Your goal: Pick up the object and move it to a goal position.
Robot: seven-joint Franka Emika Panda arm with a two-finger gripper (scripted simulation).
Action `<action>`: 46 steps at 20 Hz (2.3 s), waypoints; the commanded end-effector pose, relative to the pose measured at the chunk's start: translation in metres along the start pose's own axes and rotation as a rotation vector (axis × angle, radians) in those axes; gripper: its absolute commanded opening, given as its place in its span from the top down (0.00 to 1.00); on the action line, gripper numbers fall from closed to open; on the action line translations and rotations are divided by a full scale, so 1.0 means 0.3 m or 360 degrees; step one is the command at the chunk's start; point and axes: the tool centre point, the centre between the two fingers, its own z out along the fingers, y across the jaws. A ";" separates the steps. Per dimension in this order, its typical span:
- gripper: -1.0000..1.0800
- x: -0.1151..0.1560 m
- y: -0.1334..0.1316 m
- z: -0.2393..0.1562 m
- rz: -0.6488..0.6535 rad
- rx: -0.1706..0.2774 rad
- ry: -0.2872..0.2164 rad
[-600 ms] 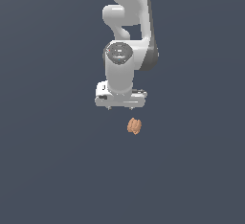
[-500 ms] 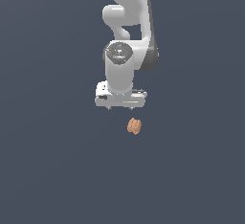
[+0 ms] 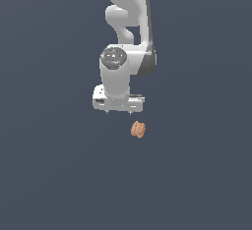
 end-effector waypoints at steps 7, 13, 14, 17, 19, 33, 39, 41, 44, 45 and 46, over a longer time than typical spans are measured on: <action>0.04 0.007 -0.014 0.008 0.0026 0.0000 0.0007; 0.04 0.027 -0.061 0.030 0.0099 0.0000 0.0029; 0.04 0.031 -0.072 0.035 0.0116 0.0000 0.0034; 0.04 0.046 -0.110 0.054 0.0174 0.0002 0.0052; 0.04 0.056 -0.141 0.068 0.0221 0.0004 0.0066; 0.04 0.100 -0.302 0.145 0.0459 0.0027 0.0135; 0.04 0.101 -0.312 0.150 0.0471 0.0029 0.0138; 0.04 0.102 -0.313 0.155 0.0471 0.0029 0.0138; 0.04 0.104 -0.313 0.182 0.0472 0.0029 0.0138; 0.04 0.104 -0.314 0.196 0.0472 0.0029 0.0138; 0.04 0.105 -0.313 0.212 0.0473 0.0029 0.0138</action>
